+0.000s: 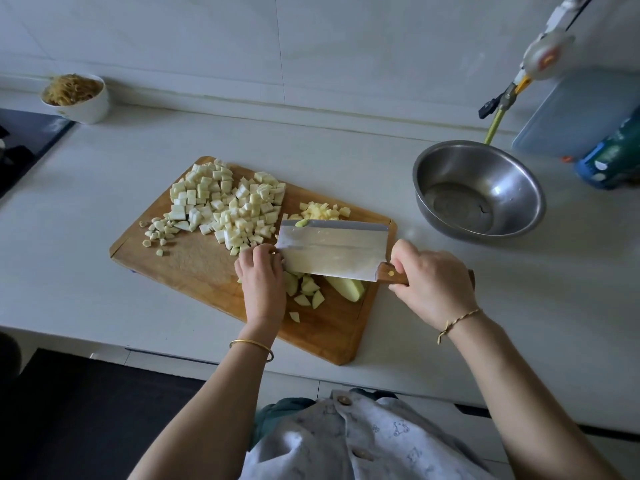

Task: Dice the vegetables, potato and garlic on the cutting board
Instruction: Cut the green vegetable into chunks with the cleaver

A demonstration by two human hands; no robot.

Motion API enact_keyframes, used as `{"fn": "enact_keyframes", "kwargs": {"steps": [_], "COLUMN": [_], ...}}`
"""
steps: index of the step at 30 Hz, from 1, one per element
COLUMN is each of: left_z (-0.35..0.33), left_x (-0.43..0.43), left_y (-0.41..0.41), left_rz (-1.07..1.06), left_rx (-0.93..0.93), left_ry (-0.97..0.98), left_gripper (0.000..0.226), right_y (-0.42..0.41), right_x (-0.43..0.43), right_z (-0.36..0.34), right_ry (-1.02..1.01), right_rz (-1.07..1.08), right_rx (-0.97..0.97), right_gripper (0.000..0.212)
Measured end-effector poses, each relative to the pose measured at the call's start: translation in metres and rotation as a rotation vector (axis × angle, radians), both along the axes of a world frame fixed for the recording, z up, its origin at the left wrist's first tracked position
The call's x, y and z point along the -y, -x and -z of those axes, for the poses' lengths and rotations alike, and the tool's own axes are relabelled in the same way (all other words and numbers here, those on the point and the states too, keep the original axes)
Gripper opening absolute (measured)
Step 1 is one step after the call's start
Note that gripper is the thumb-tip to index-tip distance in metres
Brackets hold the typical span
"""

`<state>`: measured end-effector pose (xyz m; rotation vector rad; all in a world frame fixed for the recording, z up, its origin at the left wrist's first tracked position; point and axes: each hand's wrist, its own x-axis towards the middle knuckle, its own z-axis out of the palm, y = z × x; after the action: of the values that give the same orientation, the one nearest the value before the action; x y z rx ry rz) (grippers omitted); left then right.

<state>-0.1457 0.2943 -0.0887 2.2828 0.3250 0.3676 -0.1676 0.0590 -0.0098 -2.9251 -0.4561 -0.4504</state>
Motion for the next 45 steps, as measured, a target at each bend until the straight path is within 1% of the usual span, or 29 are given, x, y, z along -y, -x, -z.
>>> {"fn": "enact_keyframes", "kwargs": {"steps": [7,10,14,18,21,24,26,29,32,39,43,45], "left_z": [-0.007,-0.008,-0.019,-0.037,-0.053,-0.06,-0.059,-0.055,-0.051,-0.049,-0.045,-0.041], "left_x": [-0.005,-0.006,-0.007,-0.008,-0.004,-0.001,0.0,-0.003,-0.005,-0.012,-0.021,-0.025], "left_y": [-0.008,-0.01,-0.015,-0.026,-0.035,-0.042,-0.044,-0.041,-0.038,-0.029,-0.018,-0.012], "left_rz": [0.018,0.036,0.014,0.011,0.085,0.141,0.15,0.139,0.139,0.04,0.017,-0.001], "left_rx": [-0.016,0.005,0.068,0.22,0.257,0.226,0.223,0.214,0.198,0.052,-0.034,-0.06], "left_ry": [0.098,0.114,0.191,0.13,-0.018,-0.134,-0.177,-0.164,-0.165,-0.103,-0.18,-0.173], "left_gripper": [0.026,0.025,0.027,0.03,0.035,0.034,0.025,0.013,0.007,0.012,0.016,0.013], "right_y": [-0.003,-0.004,-0.005,-0.005,-0.003,0.0,0.002,0.004,0.005,0.006,0.006,0.006], "right_x": [0.008,0.007,0.003,-0.004,-0.01,-0.014,-0.017,-0.019,-0.02,-0.023,-0.027,-0.03], "right_z": [0.0,-0.003,-0.005,-0.001,0.0,0.001,0.0,-0.002,-0.003,0.002,0.005,0.006], "right_ry": [-0.026,-0.063,-0.102,-0.11,-0.111,-0.116,-0.118,-0.121,-0.12,-0.128,-0.122,-0.147], "right_rz": [0.068,0.104,0.113,0.091,0.057,0.019,0.009,0.002,0.003,0.019,0.048,0.08], "right_rx": [0.035,0.063,0.075,0.064,0.07,0.067,0.072,0.068,0.058,0.012,0.0,0.004], "right_gripper": [0.057,0.055,0.054,0.057,0.057,0.059,0.059,0.058,0.058,0.057,0.058,0.056]}}
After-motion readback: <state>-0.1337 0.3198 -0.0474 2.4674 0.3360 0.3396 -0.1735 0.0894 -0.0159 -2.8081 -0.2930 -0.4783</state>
